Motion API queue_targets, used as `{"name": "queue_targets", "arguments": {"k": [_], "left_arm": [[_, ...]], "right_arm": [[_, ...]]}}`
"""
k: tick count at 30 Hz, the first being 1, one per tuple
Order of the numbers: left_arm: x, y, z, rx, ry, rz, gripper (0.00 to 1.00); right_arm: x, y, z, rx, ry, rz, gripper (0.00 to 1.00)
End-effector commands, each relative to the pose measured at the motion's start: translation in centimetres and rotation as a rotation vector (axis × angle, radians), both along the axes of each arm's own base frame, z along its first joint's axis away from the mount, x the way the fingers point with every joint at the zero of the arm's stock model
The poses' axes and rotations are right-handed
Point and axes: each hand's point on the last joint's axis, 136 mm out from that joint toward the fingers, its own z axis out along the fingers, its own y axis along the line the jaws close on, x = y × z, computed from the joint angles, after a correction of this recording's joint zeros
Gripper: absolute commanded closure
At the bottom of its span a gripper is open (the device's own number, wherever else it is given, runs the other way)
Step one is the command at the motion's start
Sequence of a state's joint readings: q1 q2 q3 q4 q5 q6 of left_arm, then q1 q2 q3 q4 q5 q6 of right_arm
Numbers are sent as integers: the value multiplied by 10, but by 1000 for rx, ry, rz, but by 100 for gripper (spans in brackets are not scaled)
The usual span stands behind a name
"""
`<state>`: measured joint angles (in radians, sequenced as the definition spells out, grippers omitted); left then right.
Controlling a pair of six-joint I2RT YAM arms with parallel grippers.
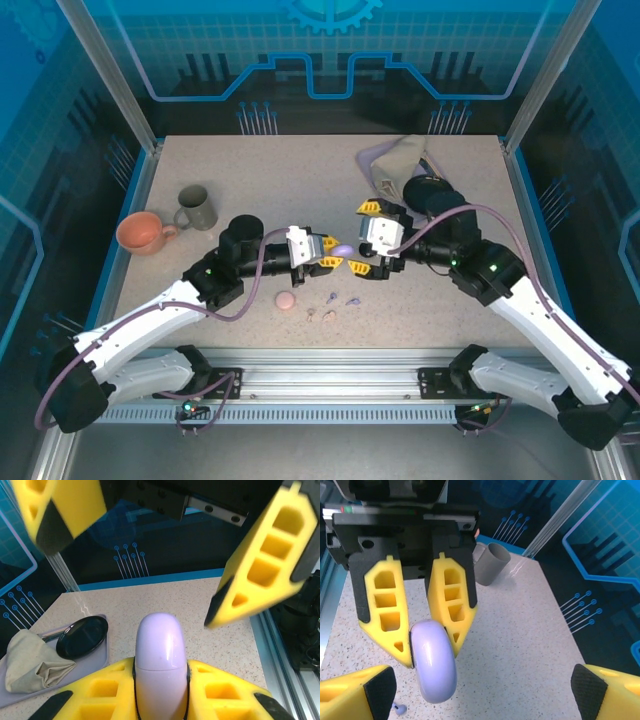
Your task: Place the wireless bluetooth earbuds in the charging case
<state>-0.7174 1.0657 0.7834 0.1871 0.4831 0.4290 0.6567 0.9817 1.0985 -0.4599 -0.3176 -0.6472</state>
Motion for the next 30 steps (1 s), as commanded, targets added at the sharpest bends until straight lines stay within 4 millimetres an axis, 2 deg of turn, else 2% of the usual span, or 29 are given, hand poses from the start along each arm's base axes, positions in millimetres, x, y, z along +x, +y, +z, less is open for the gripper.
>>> {"name": "queue_targets", "arguments": {"k": [1,13,30], "left_arm": [[-4,-4,17,-19,-50,-33,100],[-6,-4,17,-11,-50,-40,100],[-6,-6,5,33,-34,-39,100]], "right_arm": [[2,4,-9,-39,7,7,7],[20,4,-2,-48,-41,-57,11],[26,-3,19,-39,-77,-91,12]]}}
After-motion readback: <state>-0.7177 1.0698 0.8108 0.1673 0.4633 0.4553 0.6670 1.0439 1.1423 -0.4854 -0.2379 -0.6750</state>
